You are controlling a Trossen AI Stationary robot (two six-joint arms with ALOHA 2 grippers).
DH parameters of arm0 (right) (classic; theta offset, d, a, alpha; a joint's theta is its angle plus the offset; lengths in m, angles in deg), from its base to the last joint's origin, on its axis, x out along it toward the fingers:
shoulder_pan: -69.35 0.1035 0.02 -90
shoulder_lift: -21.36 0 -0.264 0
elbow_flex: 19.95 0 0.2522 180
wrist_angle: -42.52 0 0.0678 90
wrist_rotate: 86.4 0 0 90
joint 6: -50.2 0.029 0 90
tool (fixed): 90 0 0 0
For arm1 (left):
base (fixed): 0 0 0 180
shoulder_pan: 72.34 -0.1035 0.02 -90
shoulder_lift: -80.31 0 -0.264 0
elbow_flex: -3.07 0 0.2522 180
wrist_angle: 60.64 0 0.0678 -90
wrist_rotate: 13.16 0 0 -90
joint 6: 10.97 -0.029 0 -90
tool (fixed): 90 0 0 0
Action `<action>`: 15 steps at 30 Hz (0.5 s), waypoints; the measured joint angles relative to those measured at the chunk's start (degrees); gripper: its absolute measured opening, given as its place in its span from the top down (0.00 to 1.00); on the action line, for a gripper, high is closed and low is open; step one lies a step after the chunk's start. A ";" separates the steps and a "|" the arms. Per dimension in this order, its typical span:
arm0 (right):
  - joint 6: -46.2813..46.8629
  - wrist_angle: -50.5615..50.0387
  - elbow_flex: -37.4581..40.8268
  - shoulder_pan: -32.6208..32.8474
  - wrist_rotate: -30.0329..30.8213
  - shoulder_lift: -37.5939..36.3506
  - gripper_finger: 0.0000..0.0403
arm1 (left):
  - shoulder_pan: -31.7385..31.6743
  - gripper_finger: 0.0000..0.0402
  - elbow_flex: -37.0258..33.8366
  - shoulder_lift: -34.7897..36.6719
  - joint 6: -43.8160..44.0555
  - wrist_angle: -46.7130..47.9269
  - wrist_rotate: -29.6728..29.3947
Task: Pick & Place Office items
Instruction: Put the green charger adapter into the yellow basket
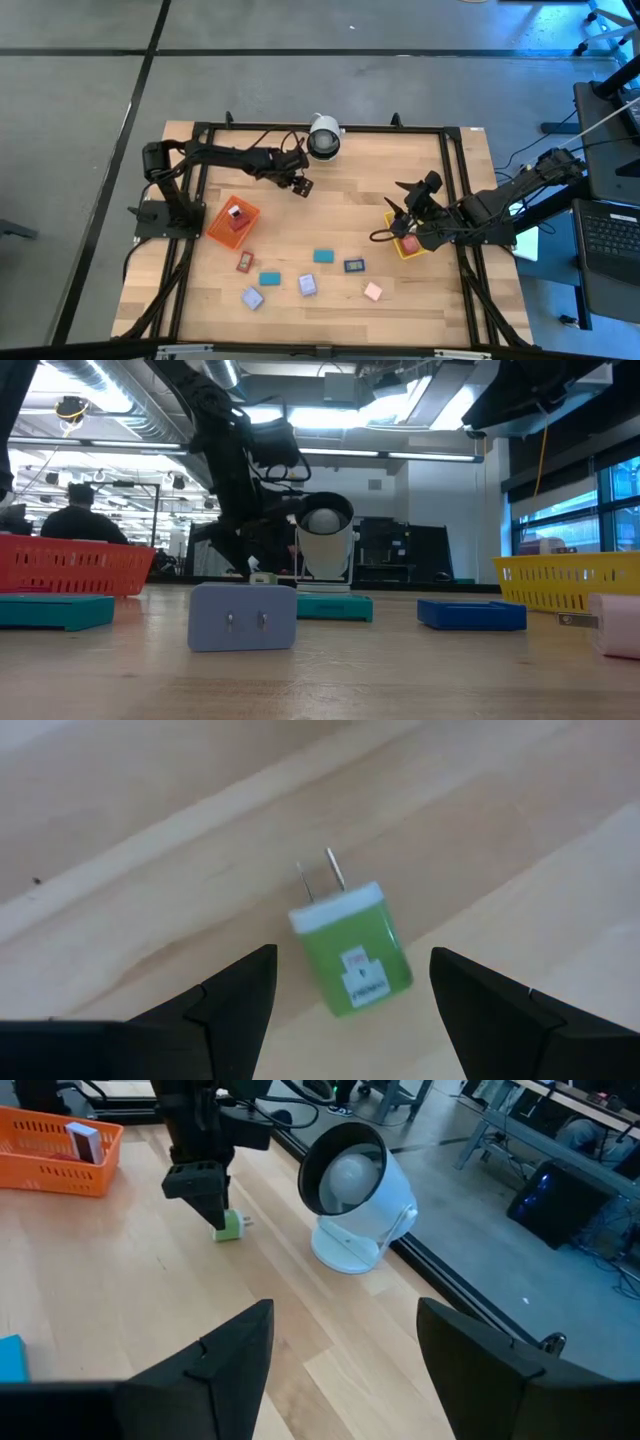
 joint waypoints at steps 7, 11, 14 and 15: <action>-0.25 0.21 0.00 0.00 -0.01 0.00 0.39 | -0.46 0.36 -0.02 -3.55 -0.99 -0.23 -0.08; -0.82 0.26 0.02 0.00 -0.15 0.00 0.39 | -0.41 0.36 1.13 -5.11 -1.84 0.24 -0.93; -0.90 0.35 0.02 0.00 -0.18 0.00 0.39 | -0.37 0.36 2.85 -5.76 -3.80 1.08 -2.22; -0.94 0.38 0.02 0.00 -0.24 0.00 0.39 | -0.39 0.37 3.45 -5.94 -4.38 0.36 -3.08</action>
